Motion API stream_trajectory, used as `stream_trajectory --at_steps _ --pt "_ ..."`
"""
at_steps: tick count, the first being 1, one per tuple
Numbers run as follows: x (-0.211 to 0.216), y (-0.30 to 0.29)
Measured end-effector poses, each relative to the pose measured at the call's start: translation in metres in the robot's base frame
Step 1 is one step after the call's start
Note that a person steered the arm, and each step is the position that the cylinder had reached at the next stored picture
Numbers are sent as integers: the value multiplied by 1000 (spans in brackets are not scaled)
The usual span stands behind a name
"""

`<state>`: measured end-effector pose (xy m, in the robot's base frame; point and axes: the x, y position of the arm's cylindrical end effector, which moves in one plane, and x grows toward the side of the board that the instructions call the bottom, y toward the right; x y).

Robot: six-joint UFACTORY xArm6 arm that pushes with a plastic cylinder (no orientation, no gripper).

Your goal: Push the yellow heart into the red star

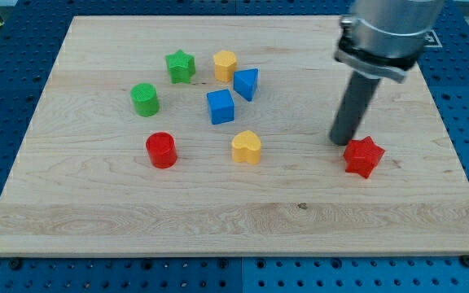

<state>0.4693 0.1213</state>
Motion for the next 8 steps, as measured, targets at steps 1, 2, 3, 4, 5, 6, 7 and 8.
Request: stream_trajectory --at_steps 1,2,3,4,5,6,7,8 --pt "-2 -60" --pt "-16 -77" --pt "-25 -83" --pt "-24 -124" --pt "-2 -142" --pt "31 -140" --pt "32 -119" --pt "43 -86"
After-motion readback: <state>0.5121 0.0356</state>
